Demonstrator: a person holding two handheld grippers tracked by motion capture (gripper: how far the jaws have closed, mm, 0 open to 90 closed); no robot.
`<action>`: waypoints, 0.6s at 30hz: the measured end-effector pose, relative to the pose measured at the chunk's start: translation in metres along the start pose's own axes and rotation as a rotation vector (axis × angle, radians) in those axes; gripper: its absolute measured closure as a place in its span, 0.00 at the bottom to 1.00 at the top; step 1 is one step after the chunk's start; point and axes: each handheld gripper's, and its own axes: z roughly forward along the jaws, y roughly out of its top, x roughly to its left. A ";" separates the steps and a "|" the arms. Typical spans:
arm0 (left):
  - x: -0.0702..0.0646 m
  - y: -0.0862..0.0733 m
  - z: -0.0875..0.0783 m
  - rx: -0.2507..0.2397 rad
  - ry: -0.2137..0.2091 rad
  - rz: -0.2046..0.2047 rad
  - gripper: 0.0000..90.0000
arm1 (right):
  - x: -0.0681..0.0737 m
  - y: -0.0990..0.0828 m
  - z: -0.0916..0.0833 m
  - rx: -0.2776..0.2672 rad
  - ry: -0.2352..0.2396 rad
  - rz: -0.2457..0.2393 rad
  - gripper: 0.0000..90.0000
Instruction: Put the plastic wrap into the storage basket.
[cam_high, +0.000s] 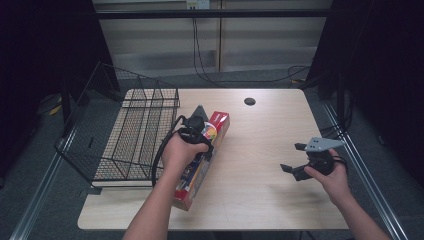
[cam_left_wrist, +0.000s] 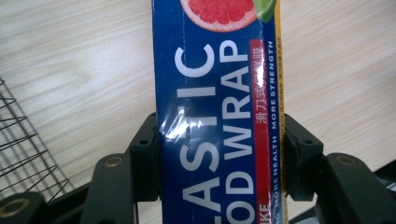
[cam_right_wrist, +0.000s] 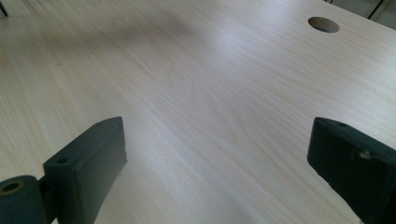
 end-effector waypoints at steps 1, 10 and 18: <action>0.001 0.000 -0.005 -0.004 -0.017 -0.003 0.49 | 0.000 0.000 0.000 -0.005 -0.005 0.001 0.05; -0.001 0.000 -0.025 -0.007 -0.027 -0.003 0.49 | 0.001 0.000 -0.001 -0.009 -0.013 0.005 0.05; 0.002 0.000 -0.045 -0.017 -0.013 -0.005 0.49 | 0.001 0.001 -0.001 -0.012 -0.010 0.010 0.05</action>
